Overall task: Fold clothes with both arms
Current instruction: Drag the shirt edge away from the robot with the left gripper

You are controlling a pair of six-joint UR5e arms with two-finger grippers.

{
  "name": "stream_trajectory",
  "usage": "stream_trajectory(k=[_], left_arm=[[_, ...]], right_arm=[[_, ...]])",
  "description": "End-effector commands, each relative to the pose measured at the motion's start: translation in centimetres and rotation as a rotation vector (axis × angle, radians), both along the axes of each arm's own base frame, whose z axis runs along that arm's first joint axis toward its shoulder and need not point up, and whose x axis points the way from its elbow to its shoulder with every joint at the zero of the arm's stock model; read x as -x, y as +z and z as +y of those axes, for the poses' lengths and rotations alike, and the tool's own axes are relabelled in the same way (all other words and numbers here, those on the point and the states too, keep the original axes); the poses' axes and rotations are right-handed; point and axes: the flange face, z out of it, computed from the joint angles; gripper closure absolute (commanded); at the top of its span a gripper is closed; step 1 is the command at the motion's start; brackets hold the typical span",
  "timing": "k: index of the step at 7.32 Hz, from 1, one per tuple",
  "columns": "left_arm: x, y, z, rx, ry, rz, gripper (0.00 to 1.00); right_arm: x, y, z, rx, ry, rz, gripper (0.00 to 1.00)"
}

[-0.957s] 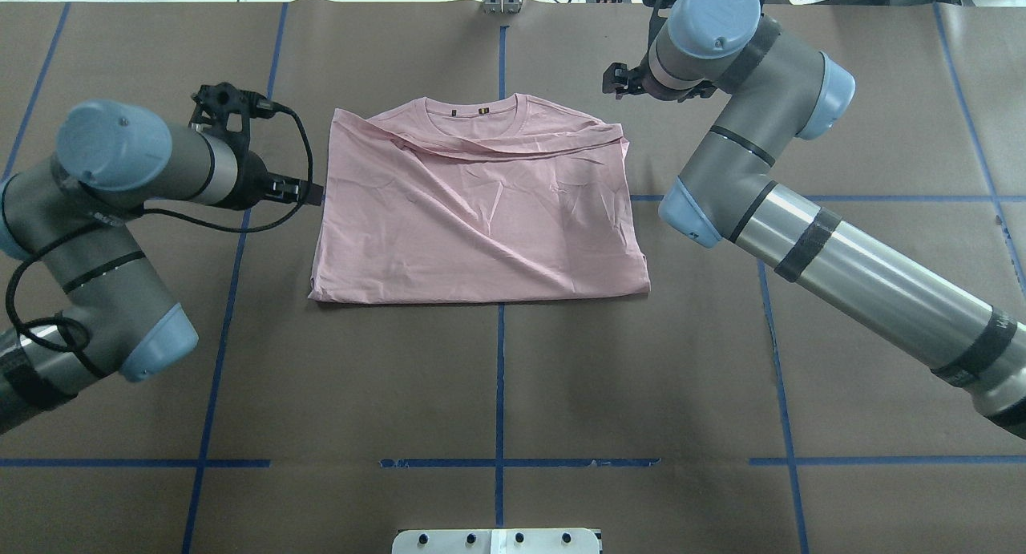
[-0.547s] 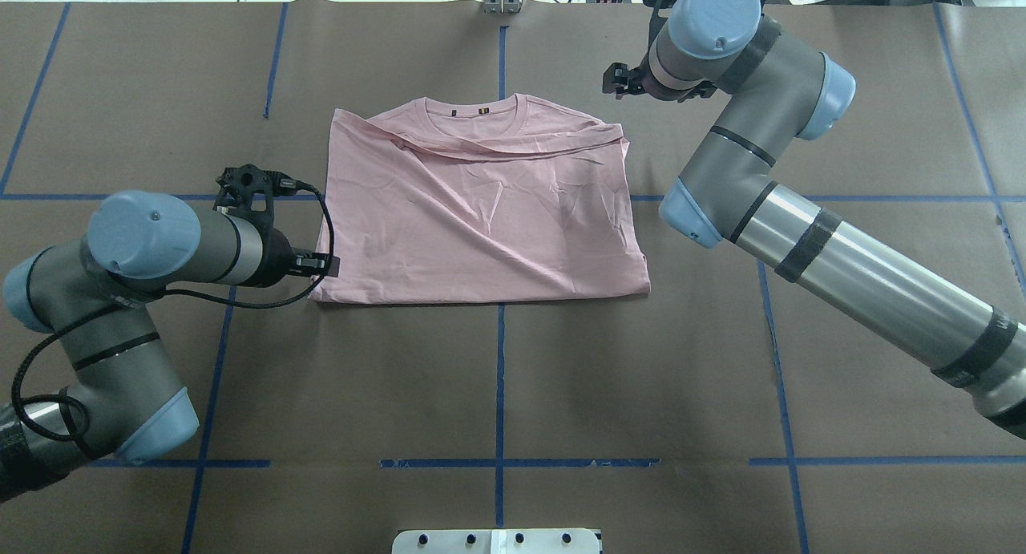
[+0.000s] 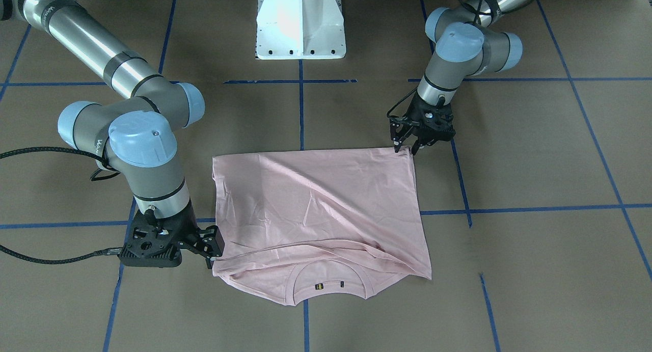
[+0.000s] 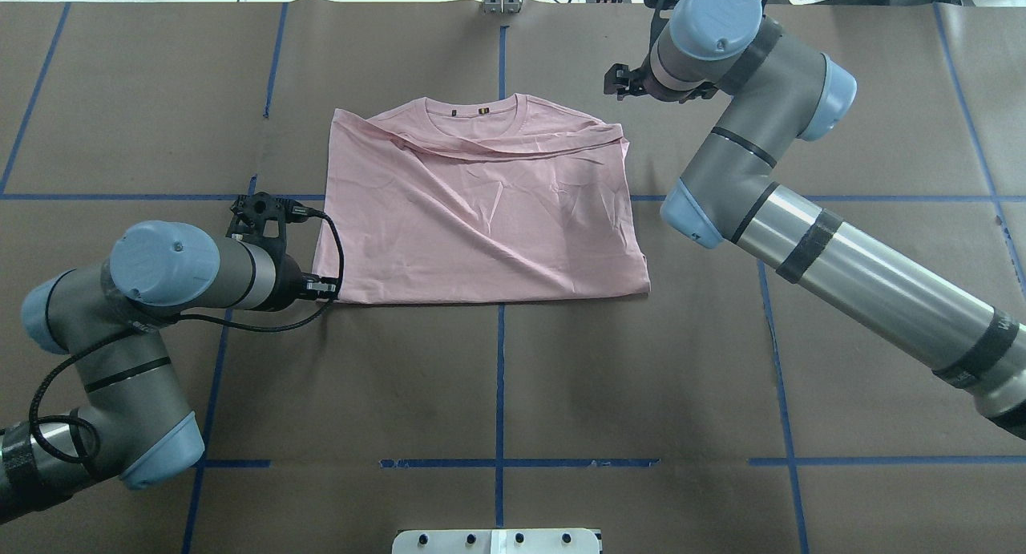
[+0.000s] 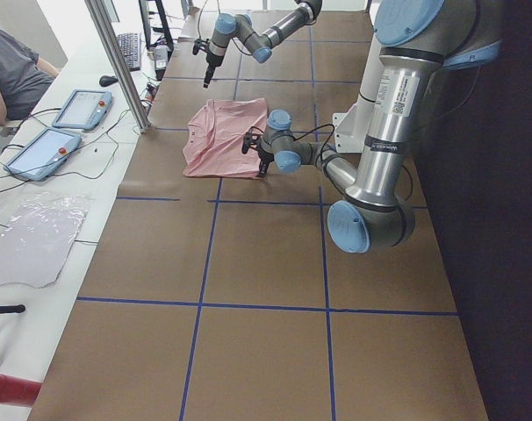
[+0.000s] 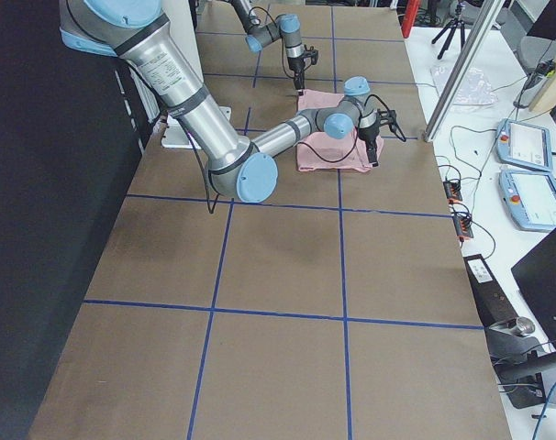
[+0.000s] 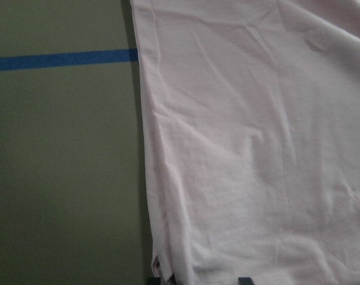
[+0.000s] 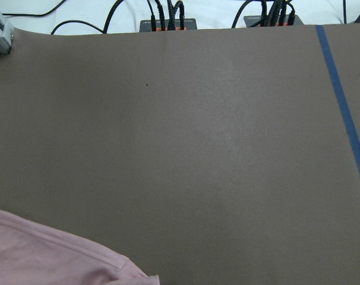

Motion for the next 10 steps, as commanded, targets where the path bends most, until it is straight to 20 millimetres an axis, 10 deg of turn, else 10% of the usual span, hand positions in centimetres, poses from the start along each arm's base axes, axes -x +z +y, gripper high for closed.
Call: stream_trajectory(k=[1, 5, 7, 10], left_arm=[[0.0, 0.1, -0.1, -0.01, -0.016, -0.009, 1.0], [5.8, 3.0, 0.5, -0.182, 0.085, -0.104, 1.0], [10.5, 6.4, -7.6, -0.245, 0.033, -0.222, 1.0], [10.2, 7.5, -23.7, -0.248, -0.061, -0.31, 1.0]], right_arm=[[0.0, 0.3, 0.1, 0.002, -0.002, 0.002, 0.0], [0.1, 0.7, 0.3, 0.006, -0.001, 0.006, 0.0], [0.6, 0.5, 0.8, 0.009, -0.003, -0.002, 0.0], [1.2, -0.1, 1.6, 0.0, -0.01, -0.011, 0.0]])
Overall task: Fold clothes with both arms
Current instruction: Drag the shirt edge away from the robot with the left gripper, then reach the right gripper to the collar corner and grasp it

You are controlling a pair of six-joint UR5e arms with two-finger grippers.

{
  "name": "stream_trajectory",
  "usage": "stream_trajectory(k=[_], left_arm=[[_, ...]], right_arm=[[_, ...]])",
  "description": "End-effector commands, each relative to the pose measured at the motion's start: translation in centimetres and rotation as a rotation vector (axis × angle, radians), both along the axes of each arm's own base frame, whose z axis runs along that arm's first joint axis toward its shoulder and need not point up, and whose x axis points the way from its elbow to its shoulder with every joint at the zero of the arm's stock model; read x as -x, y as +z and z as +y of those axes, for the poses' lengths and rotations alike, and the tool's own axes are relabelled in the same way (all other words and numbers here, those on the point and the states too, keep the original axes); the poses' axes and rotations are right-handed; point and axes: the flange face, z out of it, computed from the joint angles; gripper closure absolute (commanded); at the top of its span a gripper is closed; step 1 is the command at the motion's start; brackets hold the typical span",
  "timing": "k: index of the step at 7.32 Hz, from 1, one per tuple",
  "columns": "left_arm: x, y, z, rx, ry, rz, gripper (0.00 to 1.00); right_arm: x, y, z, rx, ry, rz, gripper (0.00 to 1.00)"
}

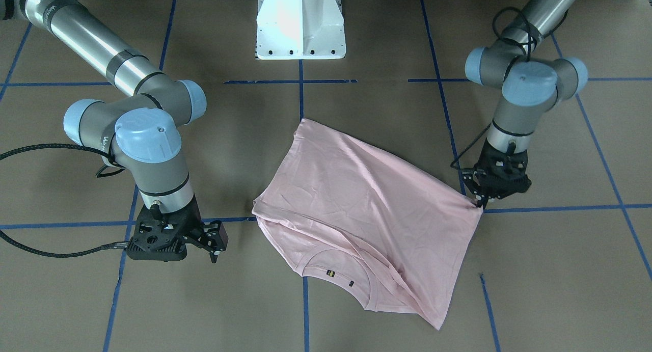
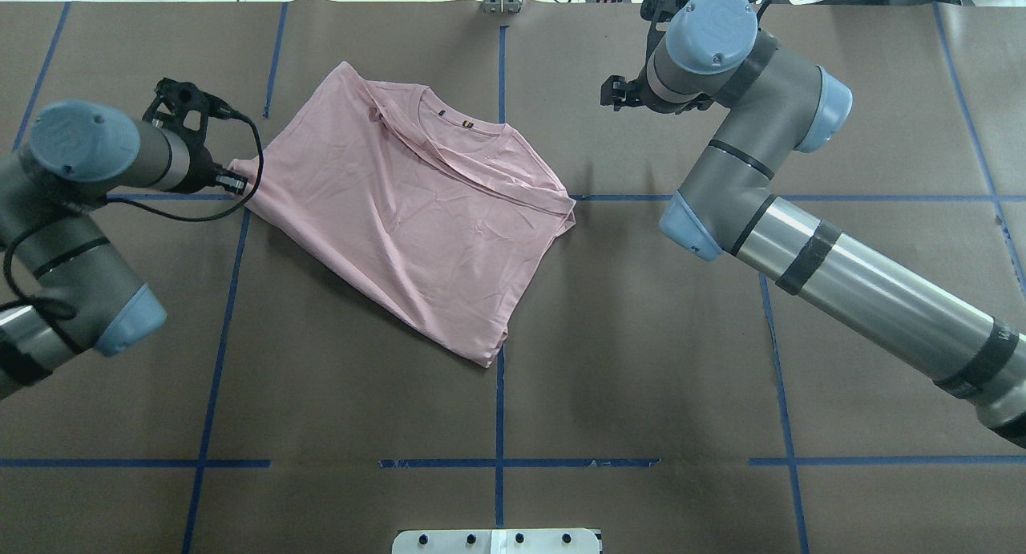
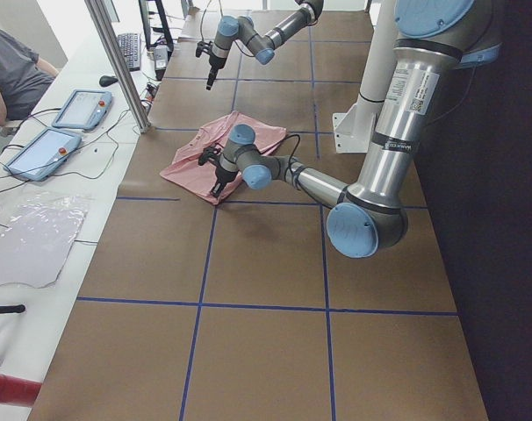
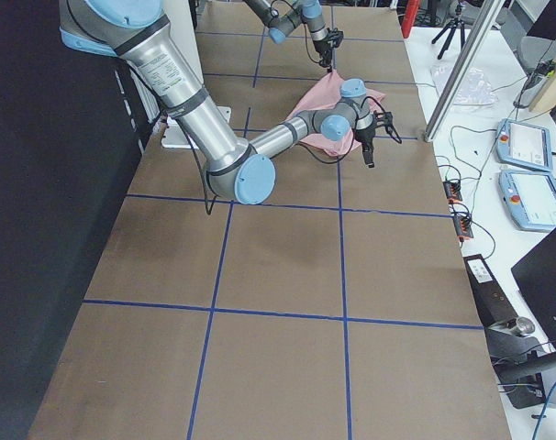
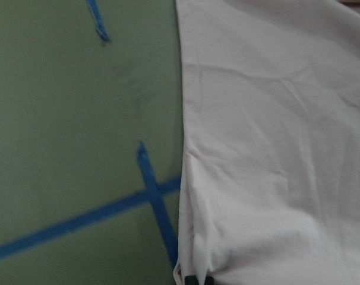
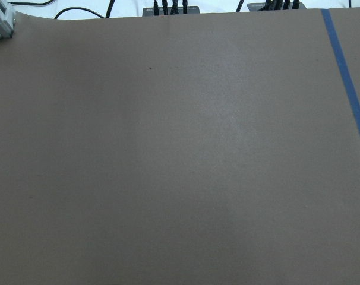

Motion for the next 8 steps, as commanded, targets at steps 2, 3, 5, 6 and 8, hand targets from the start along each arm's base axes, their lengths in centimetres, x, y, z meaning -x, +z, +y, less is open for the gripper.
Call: stream_trajectory(k=[2, 3, 5, 6, 8], left_arm=[[0.0, 1.1, -15.5, -0.05, -0.109, -0.096, 1.0], [0.7, 1.3, -16.3, -0.047, -0.119, -0.103, 1.0], [2.0, 1.1, -15.0, -0.105, -0.089, -0.012, 0.0], [4.5, 0.6, -15.5, -0.078, -0.046, 0.058, 0.0], [5.8, 0.2, -13.0, -0.1, -0.028, 0.096, 0.0]], right_arm=[[0.2, -0.4, 0.3, -0.007, -0.001, -0.005, 0.0], [0.1, -0.6, 0.3, -0.009, -0.001, -0.007, 0.0], [1.5, -2.2, 1.3, 0.011, 0.016, -0.049, 0.0], [3.9, -4.6, 2.4, 0.057, 0.051, -0.105, 0.04], [9.7, -8.8, 5.7, 0.105, 0.058, -0.168, 0.3]])
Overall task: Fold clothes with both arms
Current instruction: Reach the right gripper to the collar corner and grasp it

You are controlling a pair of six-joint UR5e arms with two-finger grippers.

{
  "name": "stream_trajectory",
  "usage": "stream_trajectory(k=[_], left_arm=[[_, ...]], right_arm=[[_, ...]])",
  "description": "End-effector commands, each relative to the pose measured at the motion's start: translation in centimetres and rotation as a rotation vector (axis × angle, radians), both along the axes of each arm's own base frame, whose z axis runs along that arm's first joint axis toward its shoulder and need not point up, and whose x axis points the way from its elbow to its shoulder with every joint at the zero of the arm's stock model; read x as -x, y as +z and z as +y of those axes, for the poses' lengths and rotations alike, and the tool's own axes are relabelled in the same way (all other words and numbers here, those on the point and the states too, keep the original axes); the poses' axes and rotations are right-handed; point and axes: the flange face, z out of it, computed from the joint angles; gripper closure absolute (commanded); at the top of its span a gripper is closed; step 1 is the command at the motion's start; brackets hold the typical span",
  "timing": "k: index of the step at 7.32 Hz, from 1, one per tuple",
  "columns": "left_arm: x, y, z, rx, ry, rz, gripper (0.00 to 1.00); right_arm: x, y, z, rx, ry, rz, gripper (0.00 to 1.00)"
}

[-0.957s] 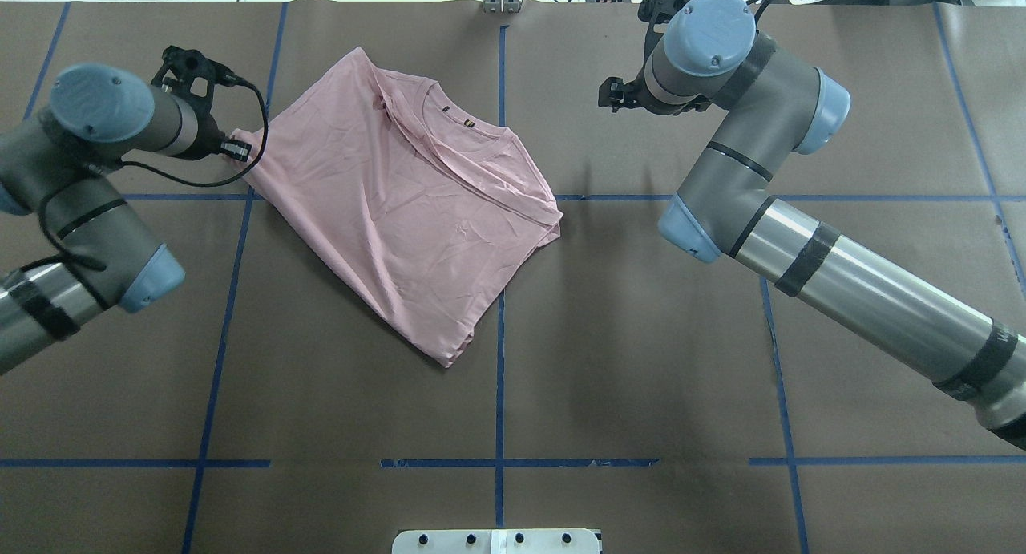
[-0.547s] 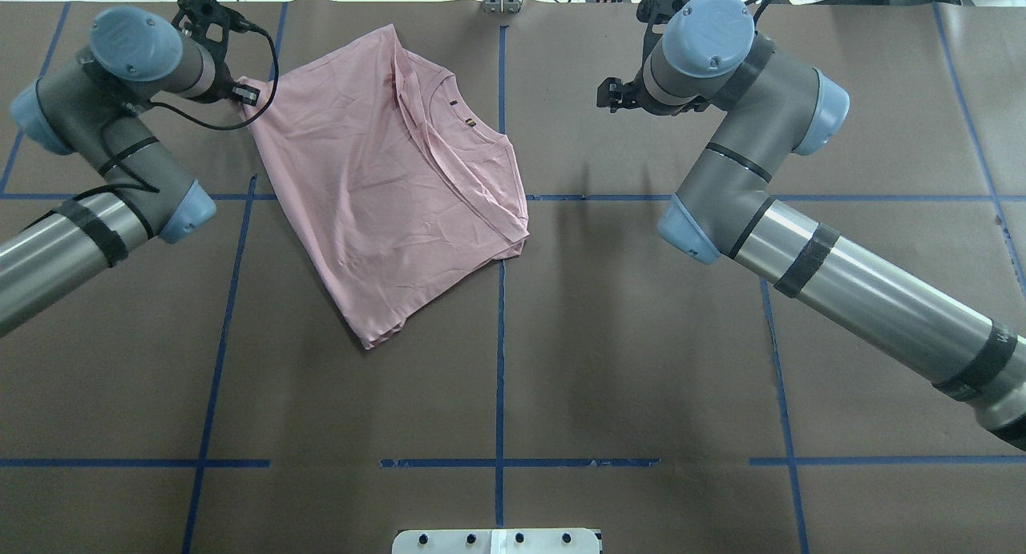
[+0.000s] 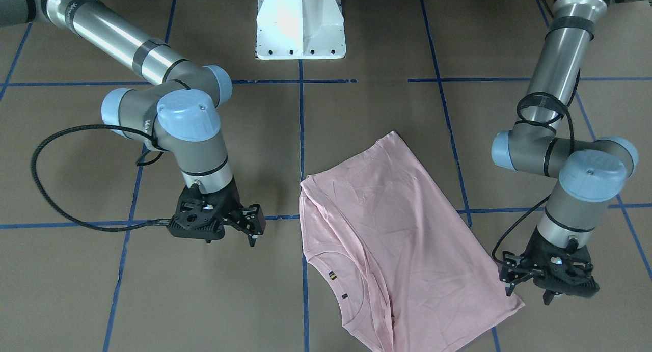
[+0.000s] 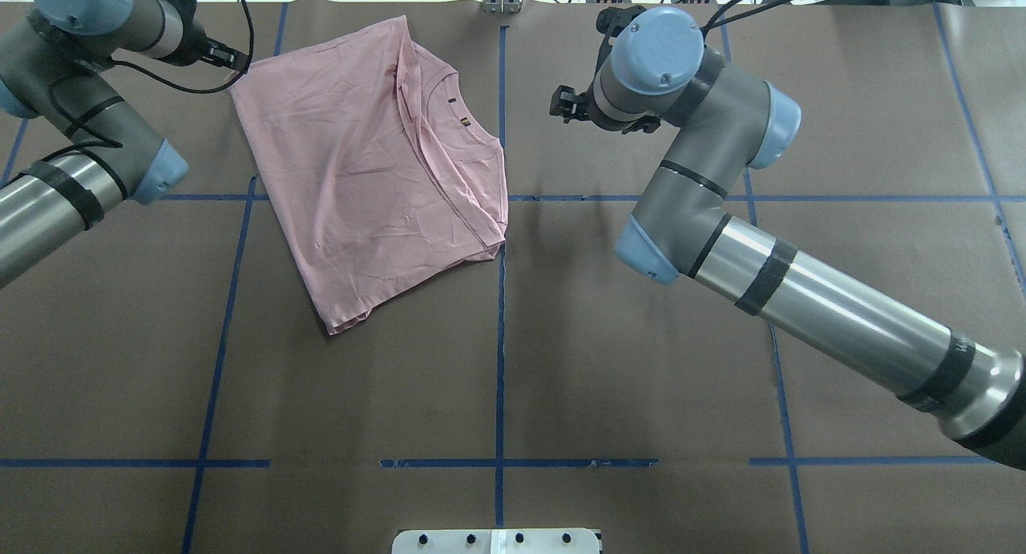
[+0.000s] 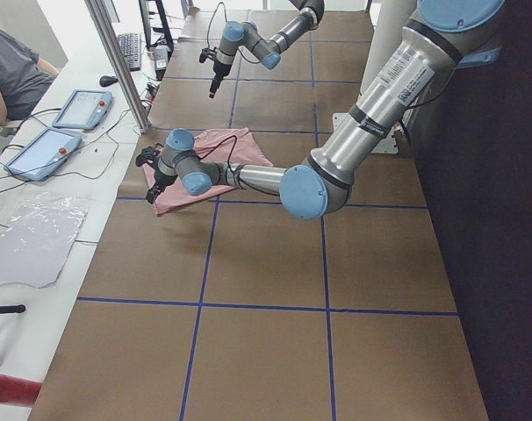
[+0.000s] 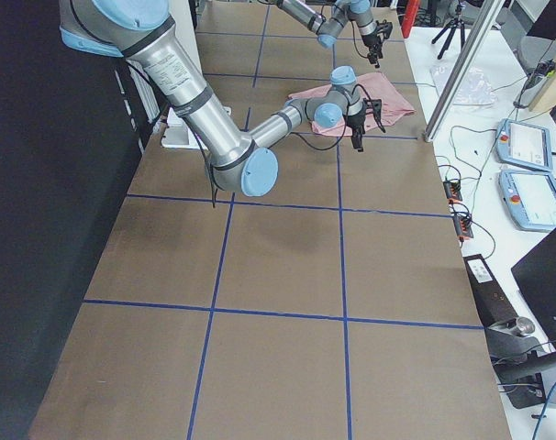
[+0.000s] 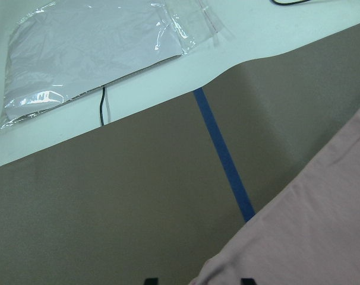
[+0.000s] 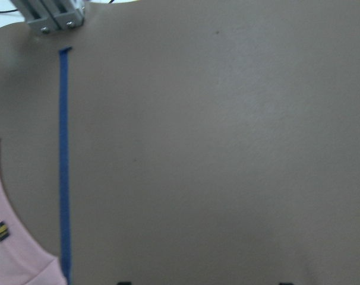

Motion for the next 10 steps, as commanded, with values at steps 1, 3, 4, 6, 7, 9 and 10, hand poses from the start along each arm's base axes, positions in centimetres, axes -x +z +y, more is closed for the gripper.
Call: stream_trajectory(k=[1, 3, 4, 6, 7, 9, 10], left_arm=[[0.9, -0.6, 1.3, -0.012, 0.012, 0.035, 0.0], [0.8, -1.1, 1.4, -0.018, 0.011, 0.042, 0.0], [0.6, -1.2, 1.5, -0.018, 0.013, 0.044, 0.0], [0.4, -1.3, 1.6, -0.021, 0.016, 0.046, 0.0], [0.3, -1.4, 1.6, -0.022, 0.018, 0.046, 0.0], [0.3, -1.4, 1.6, -0.022, 0.018, 0.046, 0.0], [0.3, -1.4, 1.6, -0.022, 0.018, 0.046, 0.0]], right_arm=[[6.7, -3.7, 3.0, 0.027, -0.02, -0.026, 0.35], [10.7, -4.4, 5.0, 0.058, -0.05, -0.011, 0.43], [11.6, -4.3, 5.9, 0.067, -0.061, 0.005, 0.5], [13.3, -4.3, 7.7, 0.066, -0.073, 0.032, 0.53], [13.6, -4.2, 8.1, 0.068, -0.075, 0.04, 0.54], [14.2, -3.8, 8.7, 0.064, -0.075, 0.057, 0.54], [14.3, -3.8, 8.8, 0.068, -0.073, 0.065, 0.61]])
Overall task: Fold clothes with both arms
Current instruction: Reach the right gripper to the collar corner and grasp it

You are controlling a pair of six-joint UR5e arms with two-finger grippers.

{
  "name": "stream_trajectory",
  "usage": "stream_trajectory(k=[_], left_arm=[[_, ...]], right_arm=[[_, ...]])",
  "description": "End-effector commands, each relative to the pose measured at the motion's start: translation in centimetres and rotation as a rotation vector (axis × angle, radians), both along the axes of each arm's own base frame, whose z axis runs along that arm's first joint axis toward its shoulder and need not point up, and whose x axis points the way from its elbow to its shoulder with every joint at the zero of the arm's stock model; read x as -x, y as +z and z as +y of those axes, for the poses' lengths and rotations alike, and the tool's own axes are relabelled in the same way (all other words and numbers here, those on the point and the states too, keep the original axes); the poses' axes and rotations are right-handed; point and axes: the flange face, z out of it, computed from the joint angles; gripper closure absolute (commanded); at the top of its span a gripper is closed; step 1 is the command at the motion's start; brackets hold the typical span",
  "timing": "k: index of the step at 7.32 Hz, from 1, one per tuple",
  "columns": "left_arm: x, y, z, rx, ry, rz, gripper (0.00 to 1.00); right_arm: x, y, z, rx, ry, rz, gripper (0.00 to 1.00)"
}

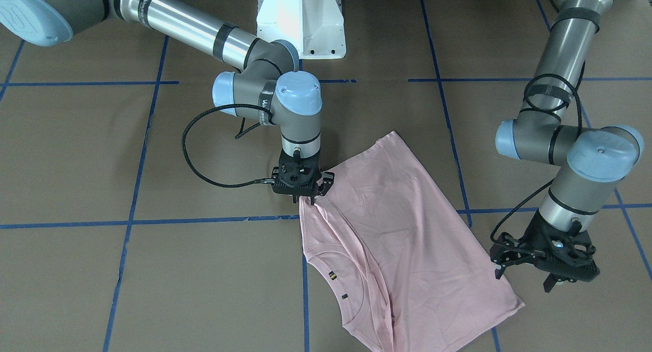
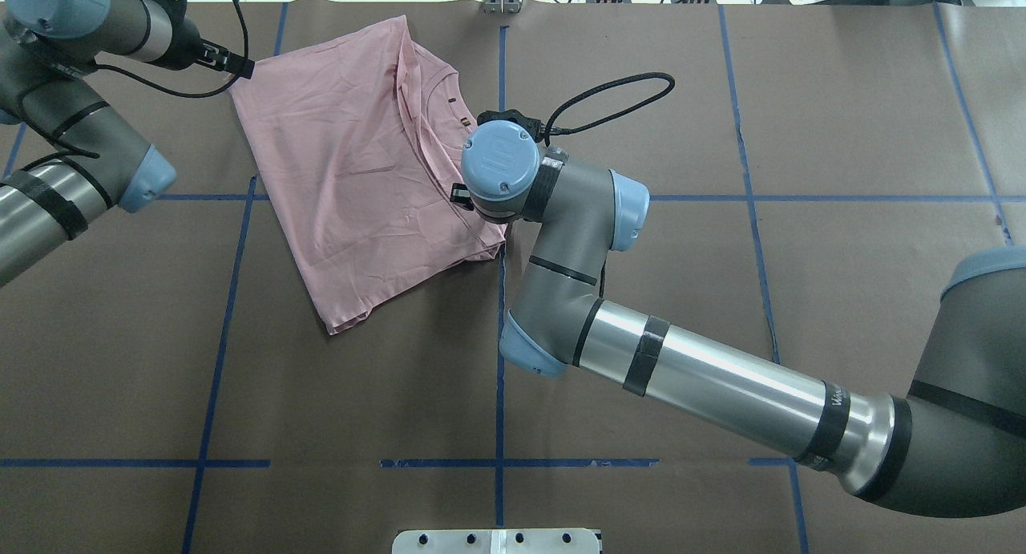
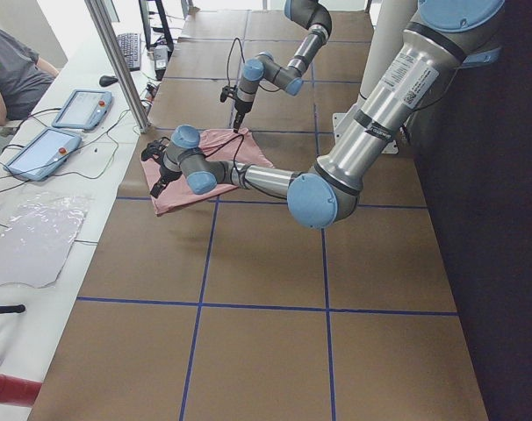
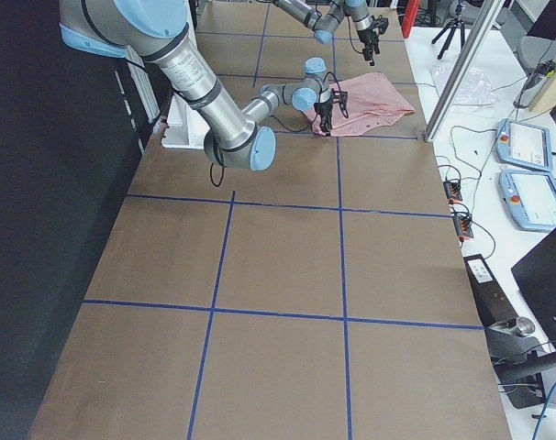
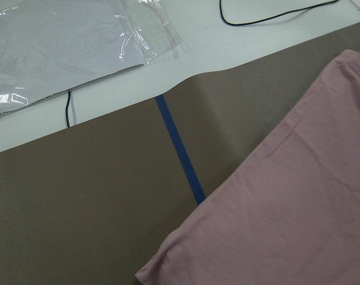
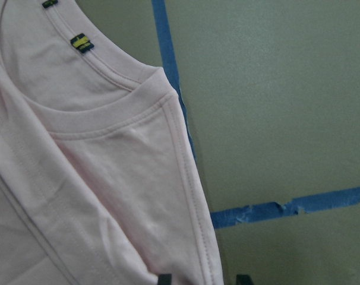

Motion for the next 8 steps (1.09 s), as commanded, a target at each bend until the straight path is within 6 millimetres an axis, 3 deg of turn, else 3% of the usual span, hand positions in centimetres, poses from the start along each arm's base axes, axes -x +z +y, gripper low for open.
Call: stream_trajectory(k=[1, 5, 6, 8], left_arm=[[0.0, 0.1, 0.0, 0.001, 0.0, -0.001, 0.0], [0.0, -0.2, 0.1, -0.003, -0.001, 0.003, 0.0], [0.0, -0.7, 0.2, -0.01, 0.002, 0.009, 0.0], [-1.0, -1.1, 1.1, 0.004, -0.001, 0.034, 0.0]], right_arm=[[0.4, 0.1, 0.4, 0.015, 0.025, 0.005, 1.0], [0.3, -0.6, 1.3, 0.022, 0.056, 0.019, 1.0], [-1.0, -1.5, 1.9, 0.022, 0.056, 0.016, 1.0], [-5.7, 0.5, 4.7, 0.005, 0.056, -0.014, 1.0]])
